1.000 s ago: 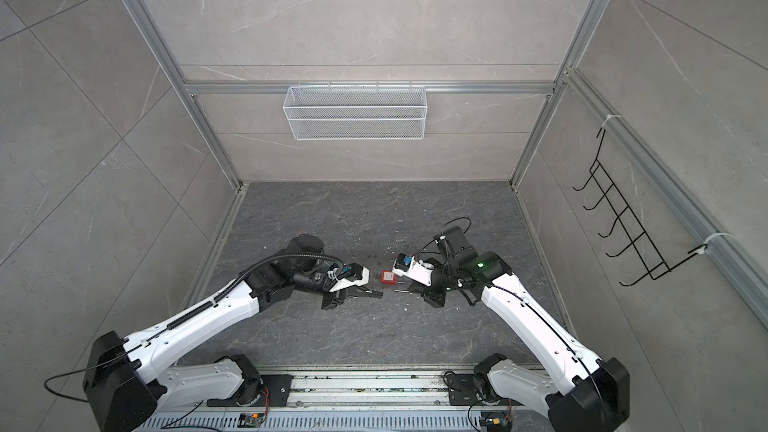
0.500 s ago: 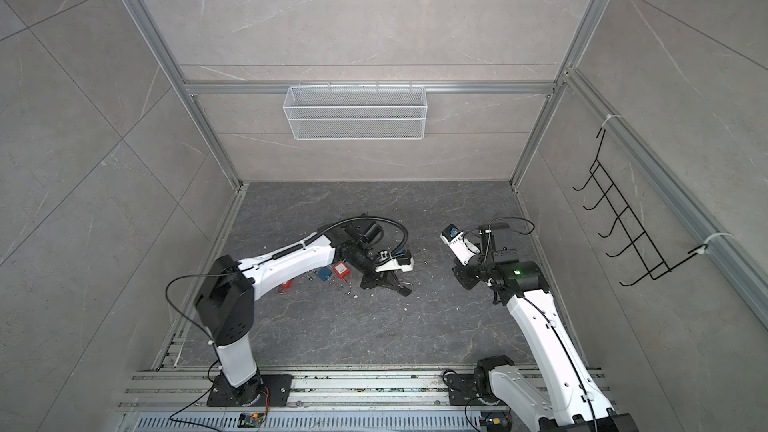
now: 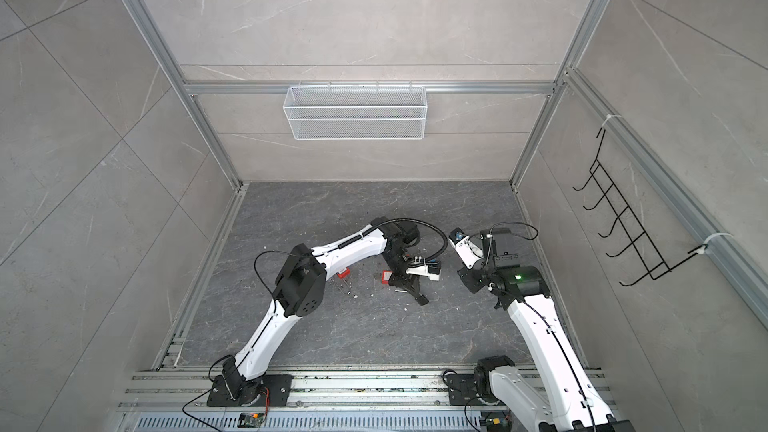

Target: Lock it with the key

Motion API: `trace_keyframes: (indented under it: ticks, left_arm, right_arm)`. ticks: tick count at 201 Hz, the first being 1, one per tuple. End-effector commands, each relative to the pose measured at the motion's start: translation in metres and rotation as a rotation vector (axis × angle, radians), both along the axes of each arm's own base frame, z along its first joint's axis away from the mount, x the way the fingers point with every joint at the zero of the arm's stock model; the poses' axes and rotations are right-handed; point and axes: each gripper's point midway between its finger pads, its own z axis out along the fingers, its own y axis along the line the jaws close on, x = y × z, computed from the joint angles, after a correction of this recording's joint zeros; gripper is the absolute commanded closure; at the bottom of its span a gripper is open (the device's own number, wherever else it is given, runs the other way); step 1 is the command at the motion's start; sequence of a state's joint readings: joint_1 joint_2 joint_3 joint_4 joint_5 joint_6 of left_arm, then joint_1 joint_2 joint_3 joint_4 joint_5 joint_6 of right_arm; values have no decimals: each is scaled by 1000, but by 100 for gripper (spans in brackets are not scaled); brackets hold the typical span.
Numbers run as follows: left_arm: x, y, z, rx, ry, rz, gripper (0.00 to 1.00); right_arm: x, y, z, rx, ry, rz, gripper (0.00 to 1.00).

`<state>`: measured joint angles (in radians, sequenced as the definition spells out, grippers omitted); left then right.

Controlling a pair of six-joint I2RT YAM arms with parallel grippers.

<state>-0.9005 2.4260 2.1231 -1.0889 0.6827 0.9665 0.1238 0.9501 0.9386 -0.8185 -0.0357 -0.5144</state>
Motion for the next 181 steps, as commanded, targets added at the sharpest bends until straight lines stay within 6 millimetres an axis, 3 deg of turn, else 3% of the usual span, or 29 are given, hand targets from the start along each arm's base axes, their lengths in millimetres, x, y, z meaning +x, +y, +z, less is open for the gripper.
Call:
trace_keyframes:
  ticks: [1,109,122,136,161,181]
  left_arm:
    - [-10,-1,5,0,24,-38,100]
    - [2,-29,-30,8,-10,28,100]
    - [9,-34,-28,-6,-37,47,85]
    - [14,-39,-21,-31,-62,58,82]
    - [26,-50,-13,-76,-104,95,66]
    - [37,-58,4,-128,-127,135,62]
  right_arm:
    - [-8,-10,-9,-8,27,-57,100]
    - [-23,-11,-31,8,100,-76,100]
    - [-25,-11,-32,9,106,-78,100]
    - [-26,-11,-31,12,109,-78,100]
    - [-26,-11,-31,21,116,-83,100]
    - [-26,-11,-30,27,128,-88,100]
